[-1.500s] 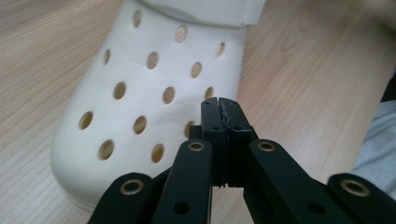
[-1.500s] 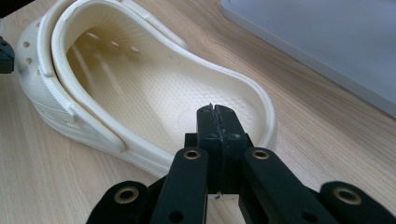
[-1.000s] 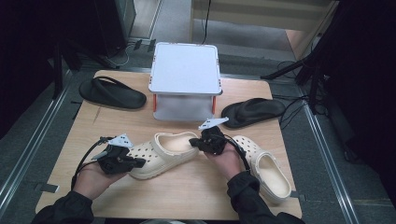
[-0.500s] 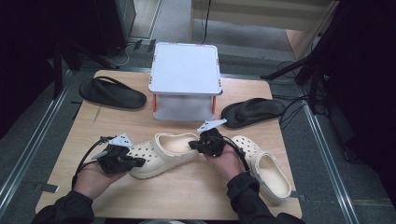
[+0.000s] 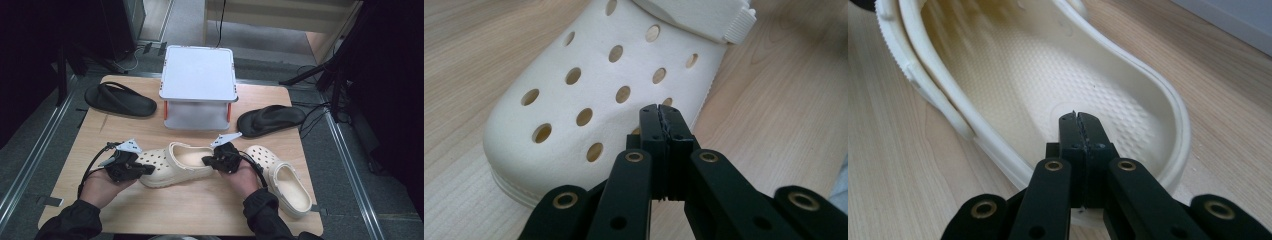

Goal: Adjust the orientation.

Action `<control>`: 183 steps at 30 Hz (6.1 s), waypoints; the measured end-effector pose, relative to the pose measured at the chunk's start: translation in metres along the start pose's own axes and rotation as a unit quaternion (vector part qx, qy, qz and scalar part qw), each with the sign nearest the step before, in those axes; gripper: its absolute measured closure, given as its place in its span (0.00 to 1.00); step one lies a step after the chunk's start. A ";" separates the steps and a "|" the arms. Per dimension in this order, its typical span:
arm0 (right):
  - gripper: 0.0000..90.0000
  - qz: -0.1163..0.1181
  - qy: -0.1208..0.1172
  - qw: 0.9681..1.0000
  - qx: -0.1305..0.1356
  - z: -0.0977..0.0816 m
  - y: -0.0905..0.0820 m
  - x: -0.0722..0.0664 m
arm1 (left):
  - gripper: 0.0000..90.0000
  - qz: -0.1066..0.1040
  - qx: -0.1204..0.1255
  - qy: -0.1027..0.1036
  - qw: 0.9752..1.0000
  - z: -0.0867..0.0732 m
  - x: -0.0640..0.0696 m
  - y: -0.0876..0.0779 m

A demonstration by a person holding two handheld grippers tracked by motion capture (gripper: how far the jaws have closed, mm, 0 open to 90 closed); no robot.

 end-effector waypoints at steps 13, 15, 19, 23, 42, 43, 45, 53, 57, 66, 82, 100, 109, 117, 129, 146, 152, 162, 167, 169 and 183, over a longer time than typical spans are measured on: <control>1.00 0.001 -0.013 1.000 -0.013 -0.005 0.003 -0.017 | 1.00 0.006 0.006 -0.012 1.000 0.009 -0.013 0.006; 1.00 0.003 -0.016 1.000 -0.015 -0.005 0.004 -0.020 | 1.00 0.006 0.009 -0.016 1.000 0.010 -0.014 0.007; 1.00 0.007 -0.021 1.000 -0.020 -0.006 0.008 -0.030 | 1.00 0.010 0.013 -0.019 1.000 0.012 -0.018 0.008; 1.00 0.019 -0.022 0.999 -0.024 -0.006 0.011 -0.038 | 1.00 0.013 0.018 -0.026 0.999 0.014 -0.022 0.010; 1.00 0.057 -0.032 0.997 -0.035 -0.002 0.031 -0.070 | 1.00 0.024 0.034 -0.025 0.999 0.037 -0.036 0.024; 1.00 0.058 -0.030 0.997 -0.035 -0.002 0.031 -0.070 | 1.00 0.024 0.035 -0.024 0.999 0.039 -0.036 0.026; 1.00 0.058 -0.031 0.997 -0.035 -0.002 0.032 -0.070 | 1.00 0.024 0.037 -0.018 0.999 0.044 -0.035 0.030; 1.00 0.057 -0.038 0.997 -0.034 0.001 0.035 -0.072 | 1.00 0.015 0.046 -0.010 0.999 0.057 -0.034 0.036; 1.00 0.054 -0.036 0.998 -0.021 0.004 0.026 -0.069 | 1.00 0.015 0.058 -0.010 0.998 0.059 -0.033 0.031; 1.00 0.031 -0.029 0.999 0.024 0.010 -0.013 -0.058 | 1.00 0.021 0.054 -0.024 0.998 0.039 -0.034 0.012; 1.00 -0.010 0.005 1.000 0.017 -0.009 -0.021 -0.020 | 1.00 0.011 0.016 -0.049 0.999 0.012 -0.031 0.030; 1.00 0.000 -0.001 1.000 -0.002 -0.007 0.000 -0.029 | 1.00 0.025 0.012 -0.042 0.999 0.024 -0.028 0.049; 1.00 0.001 -0.009 1.000 -0.006 -0.005 0.012 -0.033 | 1.00 0.024 0.017 -0.045 0.999 0.034 -0.032 0.058; 1.00 -0.002 0.000 1.000 -0.002 -0.004 0.015 -0.030 | 1.00 0.015 0.020 -0.049 0.998 0.037 -0.033 0.059; 0.93 -0.002 0.005 1.000 0.017 -0.003 0.001 -0.025 | 0.76 0.003 0.024 -0.059 0.998 0.036 -0.040 0.049; 0.68 -0.009 0.034 0.998 0.055 -0.008 -0.055 -0.022 | 0.44 -0.008 0.024 -0.057 0.998 0.029 -0.045 0.032; 0.66 -0.025 0.047 0.997 0.064 -0.015 -0.075 -0.022 | 0.44 -0.003 0.022 -0.057 0.998 0.028 -0.047 0.030; 0.67 -0.056 0.062 0.994 0.072 -0.034 -0.106 -0.022 | 0.44 -0.006 0.025 -0.058 0.998 0.030 -0.049 0.027; 0.68 -0.076 0.076 0.992 0.070 -0.047 -0.122 -0.016 | 0.44 -0.010 0.021 -0.054 0.998 0.033 -0.049 0.030; 0.68 -0.083 0.081 0.991 0.071 -0.052 -0.128 -0.014 | 0.44 -0.011 0.018 -0.048 0.999 0.033 -0.048 0.031; 0.70 -0.116 0.113 0.982 0.093 -0.082 -0.170 -0.006 | 0.45 -0.011 0.026 -0.046 0.999 0.037 -0.047 0.031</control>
Point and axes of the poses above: each handheld gripper's, and its own axes: y roughly forward along the jaws, z roughly out of its top, x roughly to its right, the point moved 8 cm from there along y, roughly forward along the jaws, and after that the axes turned 10 degrees about z, right-handed, at the moved point
